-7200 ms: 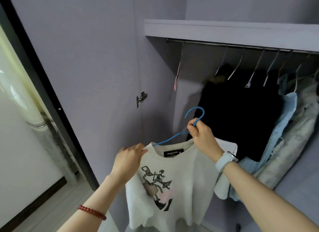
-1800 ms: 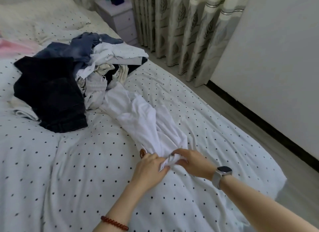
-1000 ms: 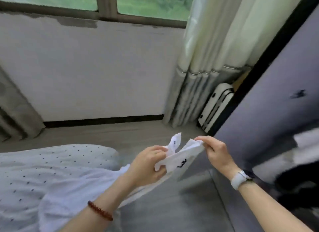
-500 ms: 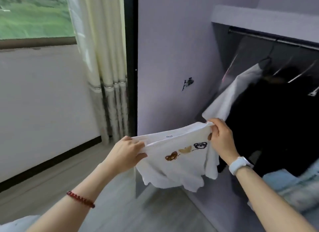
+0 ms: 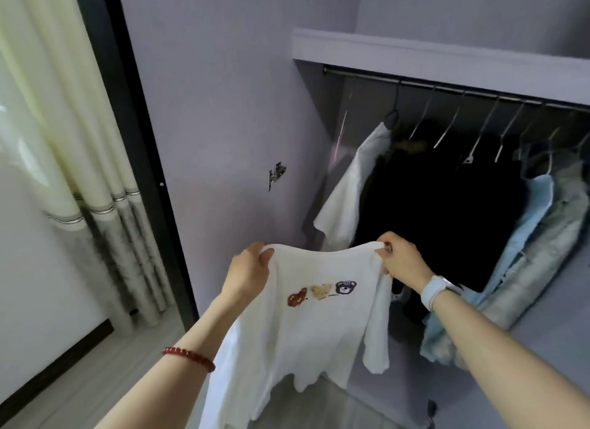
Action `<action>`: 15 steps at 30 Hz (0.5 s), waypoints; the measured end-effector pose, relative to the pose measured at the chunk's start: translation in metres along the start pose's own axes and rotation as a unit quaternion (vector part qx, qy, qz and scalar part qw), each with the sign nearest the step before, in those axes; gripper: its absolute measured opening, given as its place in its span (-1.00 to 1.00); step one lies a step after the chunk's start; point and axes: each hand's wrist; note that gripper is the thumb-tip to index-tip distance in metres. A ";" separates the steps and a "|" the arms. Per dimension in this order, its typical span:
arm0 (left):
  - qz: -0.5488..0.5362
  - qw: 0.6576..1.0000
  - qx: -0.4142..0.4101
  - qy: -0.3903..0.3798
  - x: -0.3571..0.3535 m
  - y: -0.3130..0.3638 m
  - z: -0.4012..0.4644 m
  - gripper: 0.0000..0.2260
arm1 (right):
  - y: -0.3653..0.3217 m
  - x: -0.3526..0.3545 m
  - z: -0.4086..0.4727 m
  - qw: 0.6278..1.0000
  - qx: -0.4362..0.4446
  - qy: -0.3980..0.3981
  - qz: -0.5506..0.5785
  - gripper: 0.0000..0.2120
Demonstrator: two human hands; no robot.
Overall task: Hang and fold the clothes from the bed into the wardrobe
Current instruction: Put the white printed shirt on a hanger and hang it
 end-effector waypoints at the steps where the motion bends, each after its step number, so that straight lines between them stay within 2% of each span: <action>1: -0.012 1.000 -0.006 0.009 0.002 0.008 0.008 -0.77 | -0.003 0.000 0.004 1.000 -0.003 0.026 0.009 -0.95; 6: -0.111 0.992 -0.025 0.058 0.009 0.029 0.041 -0.77 | -0.022 0.003 0.030 0.993 -0.004 0.084 0.079 -0.96; 10: -0.150 0.986 -0.032 0.061 0.005 0.036 0.059 -0.82 | -0.025 -0.003 0.058 0.995 0.011 -0.030 0.093 -0.81; 12: -0.167 0.983 -0.049 0.065 0.000 0.042 0.070 -0.85 | -0.018 -0.011 0.076 0.993 0.012 -0.060 0.098 -0.75; 15: -0.146 0.984 -0.081 0.068 -0.011 0.047 0.091 -0.89 | -0.013 -0.023 0.119 0.986 0.016 0.018 0.164 -0.71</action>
Point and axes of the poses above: each hand's wrist, its own z-axis towards the middle knuckle, its own x-axis out of the back of the hand, y = z × x, and after that the axes turned 14 degrees about x, right-handed
